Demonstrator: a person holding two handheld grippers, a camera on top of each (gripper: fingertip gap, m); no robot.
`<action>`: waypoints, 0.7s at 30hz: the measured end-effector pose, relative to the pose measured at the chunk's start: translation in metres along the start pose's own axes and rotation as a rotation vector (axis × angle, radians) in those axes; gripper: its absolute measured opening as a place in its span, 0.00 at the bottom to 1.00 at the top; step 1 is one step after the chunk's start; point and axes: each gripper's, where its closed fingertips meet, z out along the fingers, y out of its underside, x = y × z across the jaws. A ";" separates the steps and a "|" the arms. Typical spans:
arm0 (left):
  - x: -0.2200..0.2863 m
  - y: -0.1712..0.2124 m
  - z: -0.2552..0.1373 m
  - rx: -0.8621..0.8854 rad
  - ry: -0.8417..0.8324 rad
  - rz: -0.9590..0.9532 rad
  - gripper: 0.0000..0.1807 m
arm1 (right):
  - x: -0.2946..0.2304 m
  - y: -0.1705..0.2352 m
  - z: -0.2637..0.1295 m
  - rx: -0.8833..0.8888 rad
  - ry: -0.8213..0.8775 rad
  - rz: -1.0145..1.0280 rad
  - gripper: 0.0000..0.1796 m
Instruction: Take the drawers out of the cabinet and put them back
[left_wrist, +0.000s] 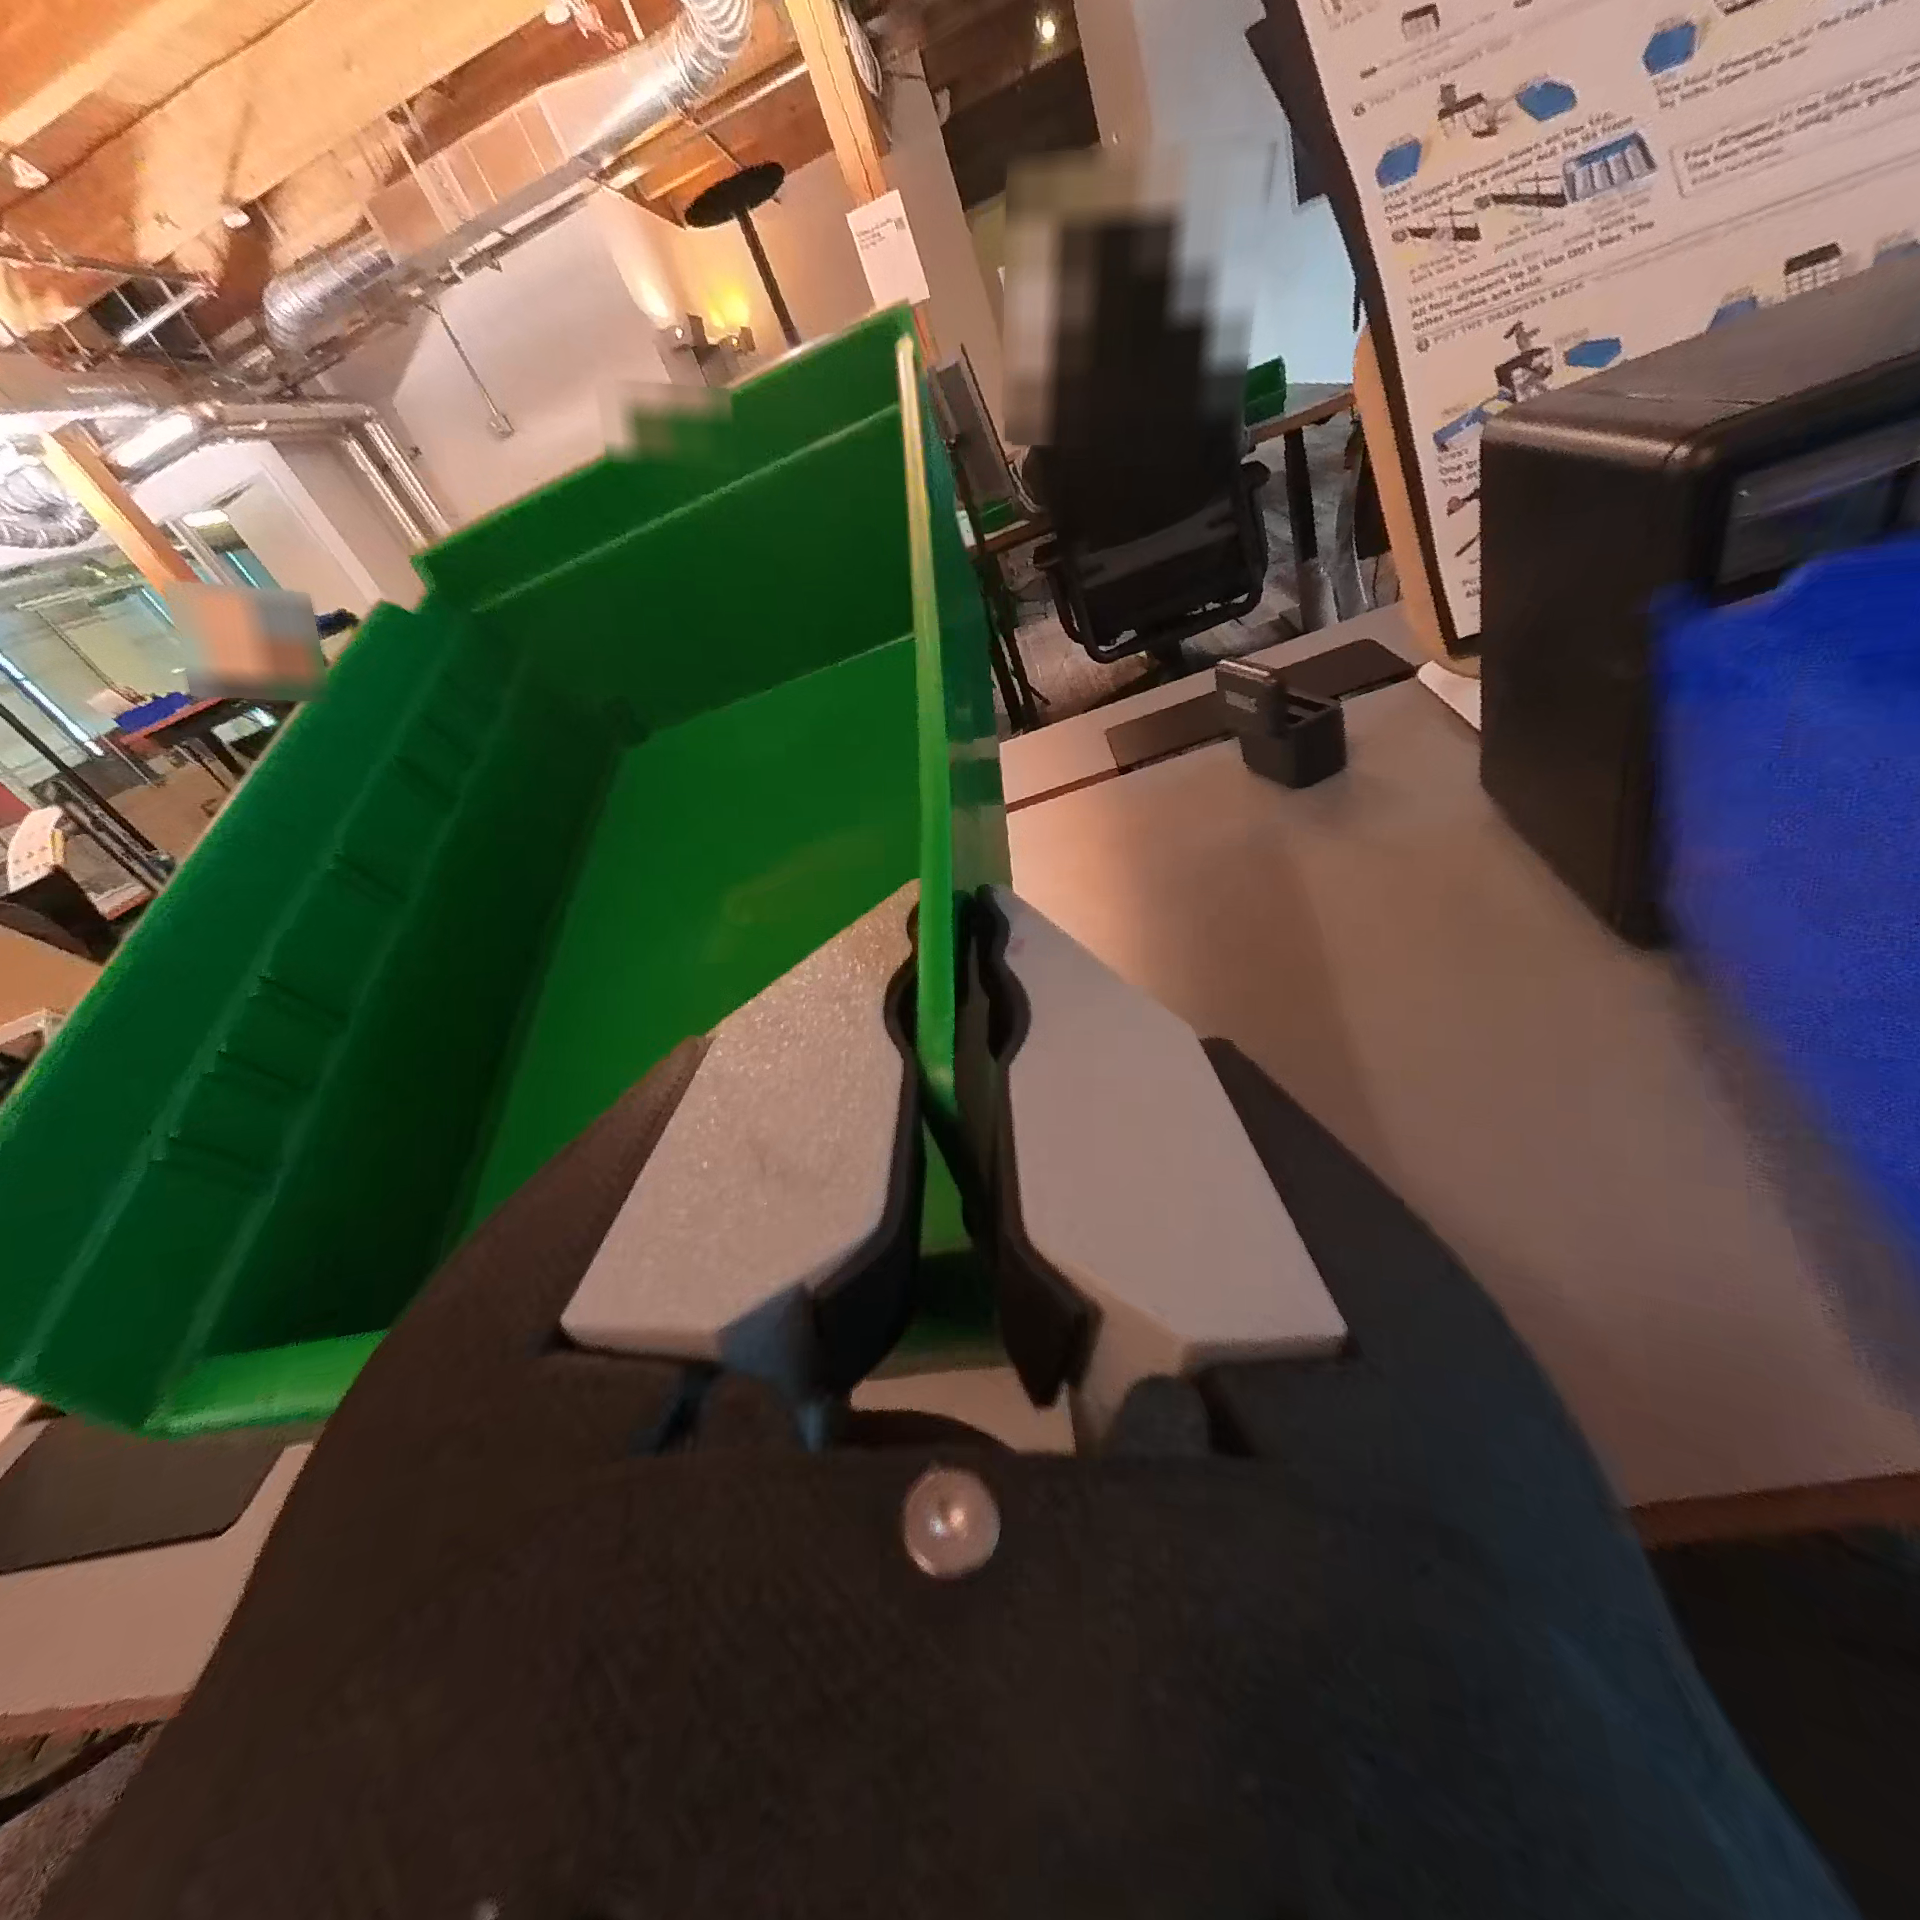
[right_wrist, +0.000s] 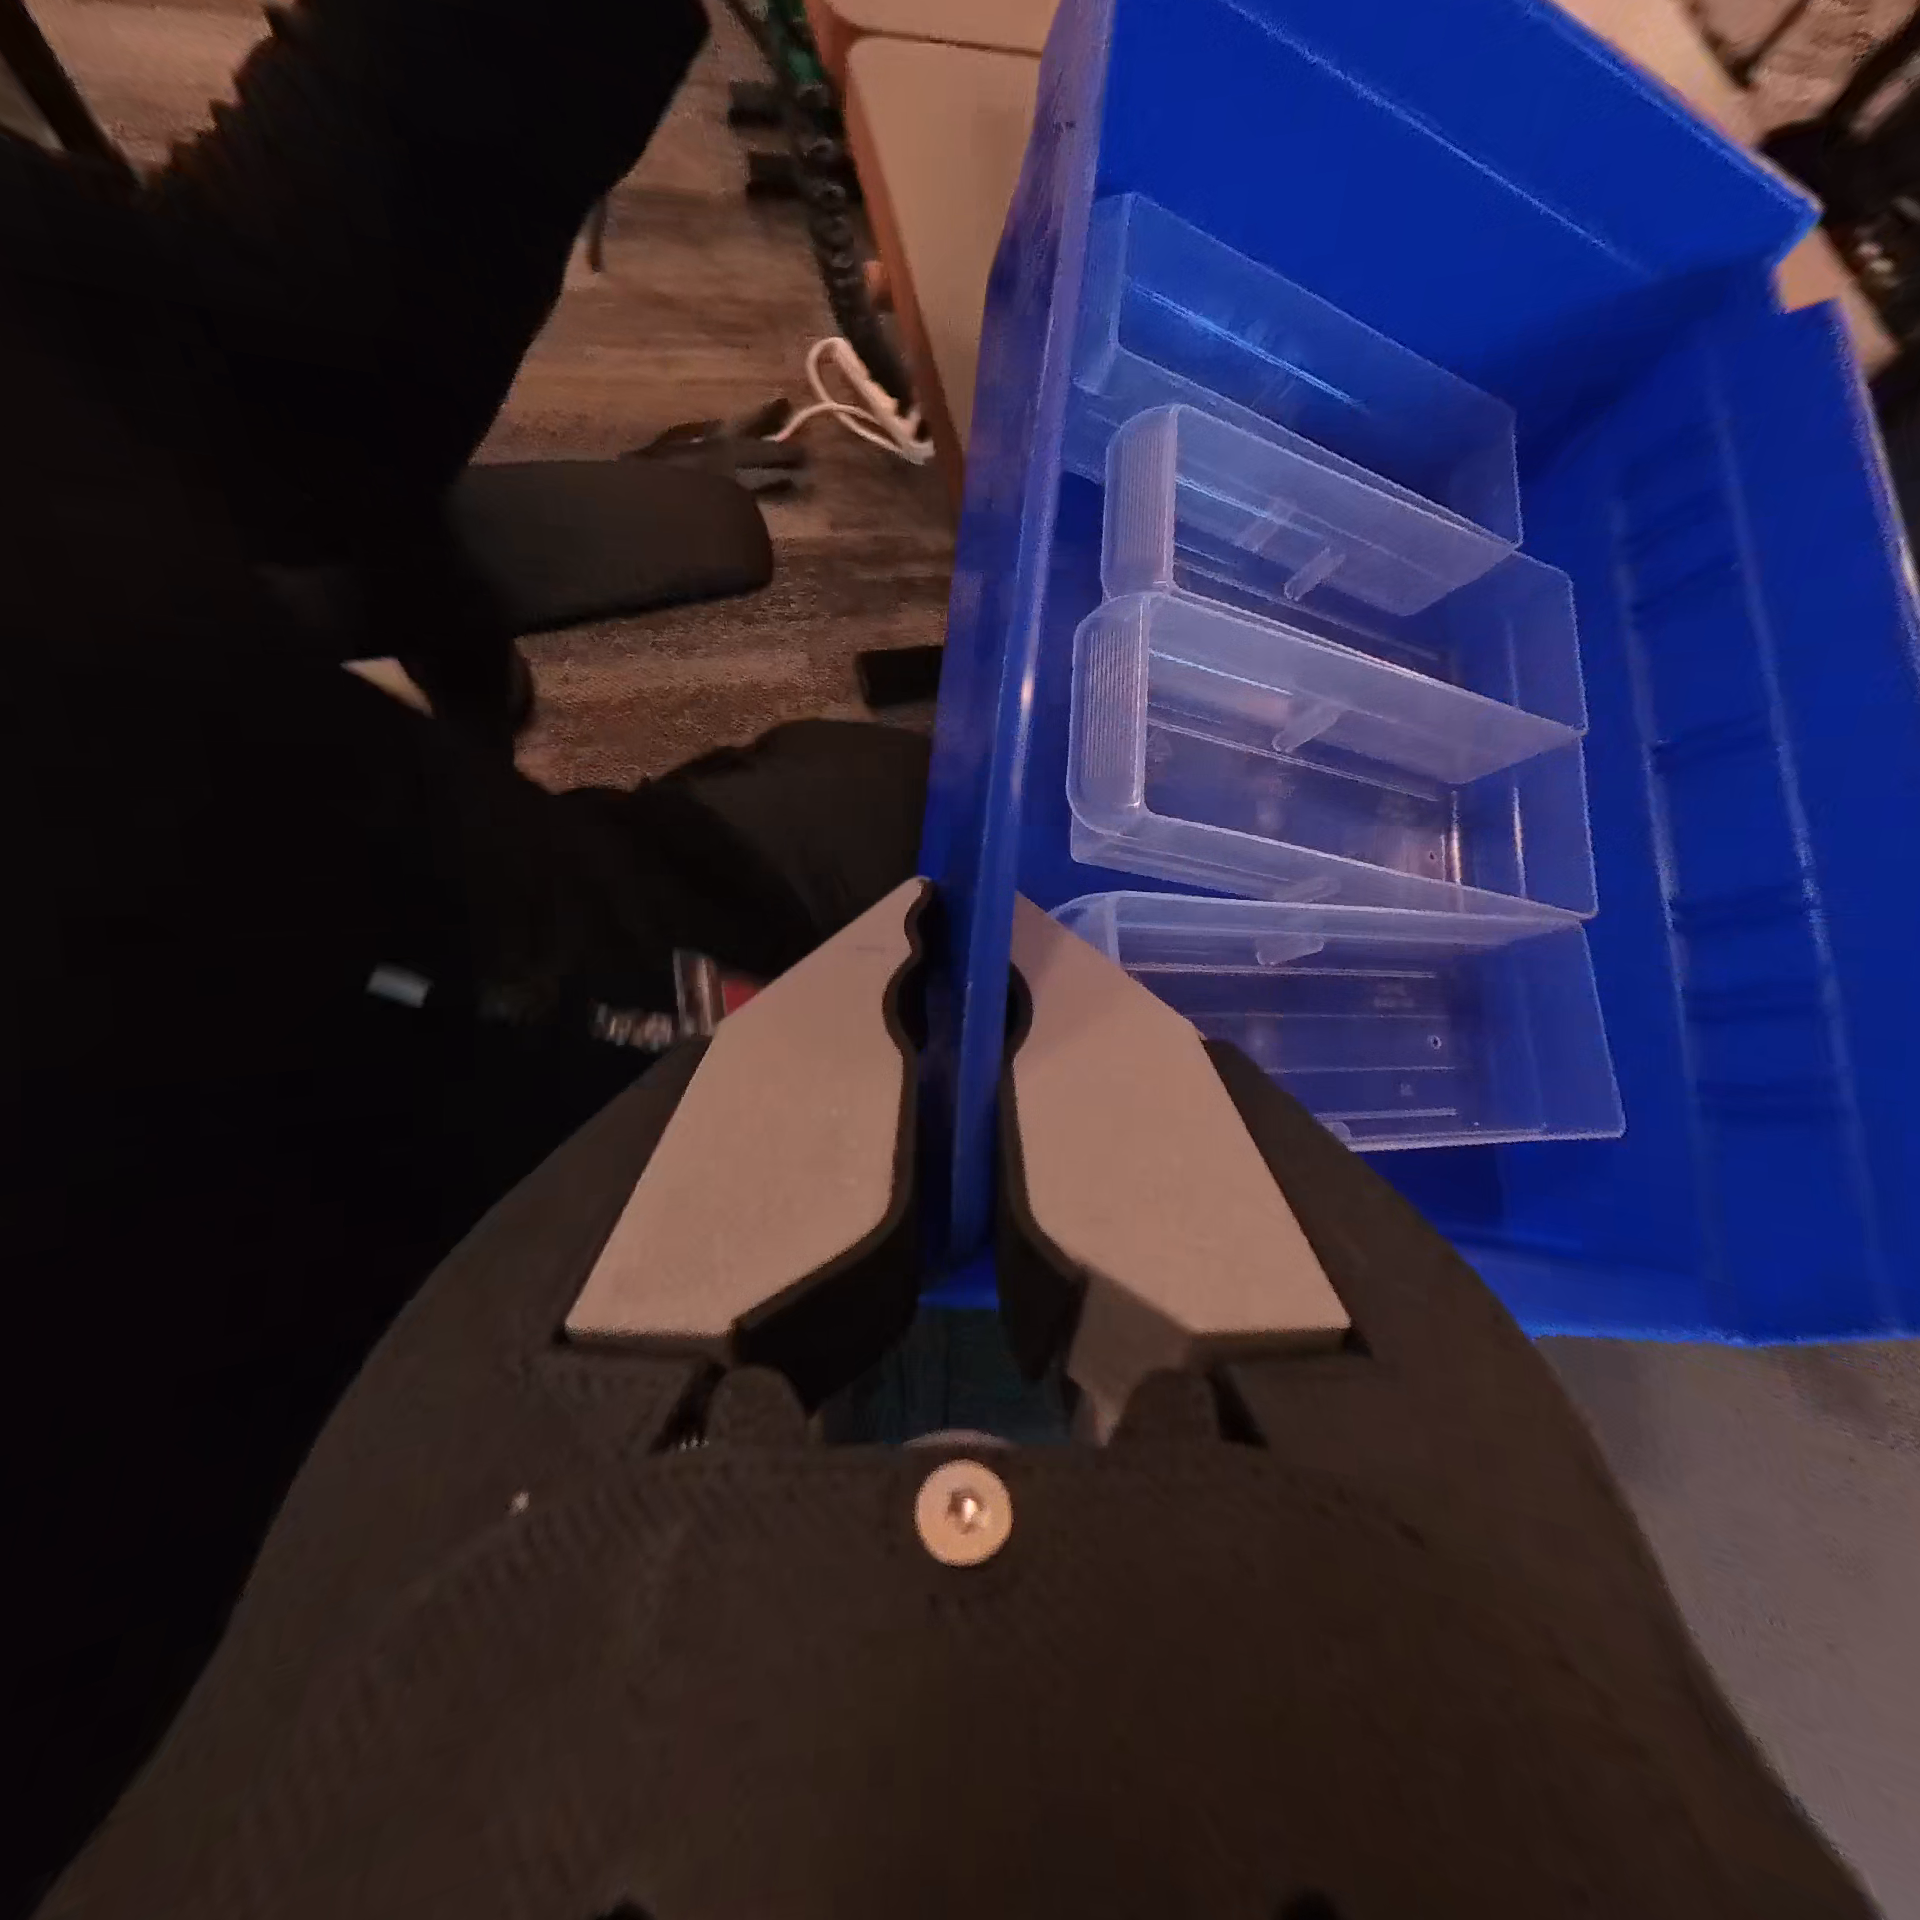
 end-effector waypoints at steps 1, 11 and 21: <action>-0.002 -0.001 -0.002 0.002 -0.006 0.000 0.02 | -0.003 -0.009 0.028 -0.016 -0.020 -0.028 0.02; -0.026 -0.015 -0.021 0.068 -0.104 0.031 0.02 | 0.023 -0.086 0.261 0.043 0.071 -0.032 0.03; -0.032 -0.027 -0.036 0.144 -0.101 0.004 0.01 | 0.011 -0.194 0.281 0.198 -0.119 0.029 0.24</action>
